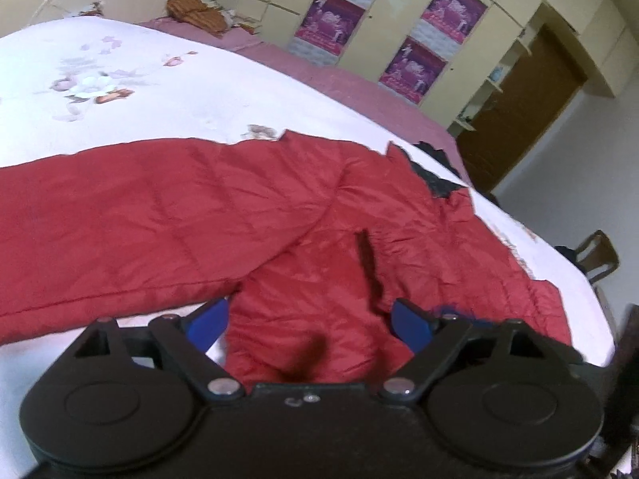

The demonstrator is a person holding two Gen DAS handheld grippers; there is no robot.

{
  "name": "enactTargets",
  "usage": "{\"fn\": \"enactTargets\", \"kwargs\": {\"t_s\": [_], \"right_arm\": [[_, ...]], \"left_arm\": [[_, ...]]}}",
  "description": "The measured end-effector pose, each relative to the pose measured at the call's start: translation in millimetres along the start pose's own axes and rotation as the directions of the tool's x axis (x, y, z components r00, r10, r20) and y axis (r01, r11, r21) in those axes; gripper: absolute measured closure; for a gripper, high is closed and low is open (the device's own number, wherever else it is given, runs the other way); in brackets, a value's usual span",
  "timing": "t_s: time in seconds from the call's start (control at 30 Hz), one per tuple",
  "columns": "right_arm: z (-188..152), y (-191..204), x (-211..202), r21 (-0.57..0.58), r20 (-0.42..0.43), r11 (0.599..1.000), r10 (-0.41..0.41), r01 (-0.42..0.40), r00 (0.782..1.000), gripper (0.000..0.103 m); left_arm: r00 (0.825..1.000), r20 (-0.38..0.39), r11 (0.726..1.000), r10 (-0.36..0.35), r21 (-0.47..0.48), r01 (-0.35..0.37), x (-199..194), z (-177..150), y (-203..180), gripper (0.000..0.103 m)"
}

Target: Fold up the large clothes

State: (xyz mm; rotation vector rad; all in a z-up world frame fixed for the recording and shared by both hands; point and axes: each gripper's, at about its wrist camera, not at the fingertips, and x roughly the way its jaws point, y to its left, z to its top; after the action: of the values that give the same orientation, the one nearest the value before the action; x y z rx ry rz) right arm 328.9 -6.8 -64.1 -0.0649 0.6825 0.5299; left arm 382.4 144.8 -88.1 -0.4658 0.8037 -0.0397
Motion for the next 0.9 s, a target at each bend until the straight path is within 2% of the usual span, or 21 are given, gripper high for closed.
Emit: {"fn": "enactTargets", "kwargs": {"t_s": [0.03,0.07,0.1,0.13,0.17,0.2,0.33,0.4,0.43,0.53,0.6,0.77,0.9], "right_arm": [[0,-4,-7,0.004,0.031,1.000,-0.008,0.008,0.999,0.030],[1,-11,-16,0.024,0.040,1.000,-0.017,0.016,0.999,0.034],[0,-22,-26,0.060,0.056,0.998,-0.024,0.021,0.998,0.043],[-1,-34,-34,0.096,0.061,0.995,-0.037,0.031,0.997,0.066],[-3,-49,-41,0.136,0.052,0.989,-0.068,0.061,0.996,0.079],[-5,-61,-48,0.170,0.051,0.981,-0.098,0.088,0.994,0.082],[-21,-114,-77,0.314,0.046,0.929,-0.222,0.197,0.974,0.084],[-29,-136,-92,0.376,0.043,0.897,-0.268,0.233,0.963,0.084],[-32,-144,-99,0.397,0.039,0.884,-0.285,0.247,0.958,0.084],[-41,-167,-118,0.437,0.038,0.850,-0.344,0.294,0.938,0.084],[-43,-179,-127,0.457,0.035,0.832,-0.370,0.315,0.928,0.084],[-48,-197,-121,0.461,-0.022,0.809,-0.400,0.364,0.916,0.084],[-48,-200,-106,0.402,-0.039,0.836,-0.392,0.373,0.919,0.084]], "left_arm": [[1.000,-0.003,1.000,-0.020,0.006,0.020,4,1,-5,0.016],[0.999,-0.006,0.999,-0.041,0.014,0.041,8,2,-10,0.016],[0.998,-0.013,0.998,-0.066,0.023,0.067,14,2,-17,0.016],[0.996,-0.029,0.995,-0.090,0.033,0.091,23,2,-24,0.017],[0.993,-0.058,0.994,-0.102,0.042,0.104,34,2,-31,0.025],[0.991,-0.087,0.993,-0.105,0.049,0.109,44,2,-37,0.029],[0.988,-0.145,0.991,-0.052,0.111,0.069,75,0,-58,0.048],[0.990,-0.140,0.987,-0.023,0.155,0.045,84,-1,-65,0.080],[0.991,-0.131,0.985,-0.027,0.163,0.049,85,0,-66,0.088],[0.999,0.007,0.984,-0.031,0.178,0.029,57,9,-68,0.088],[0.996,0.086,0.978,0.001,0.207,-0.019,39,16,-66,0.088],[0.997,0.013,0.971,0.071,0.226,-0.073,60,11,-54,0.088],[0.994,0.029,0.965,0.101,0.241,-0.105,69,4,-56,0.088]]}}
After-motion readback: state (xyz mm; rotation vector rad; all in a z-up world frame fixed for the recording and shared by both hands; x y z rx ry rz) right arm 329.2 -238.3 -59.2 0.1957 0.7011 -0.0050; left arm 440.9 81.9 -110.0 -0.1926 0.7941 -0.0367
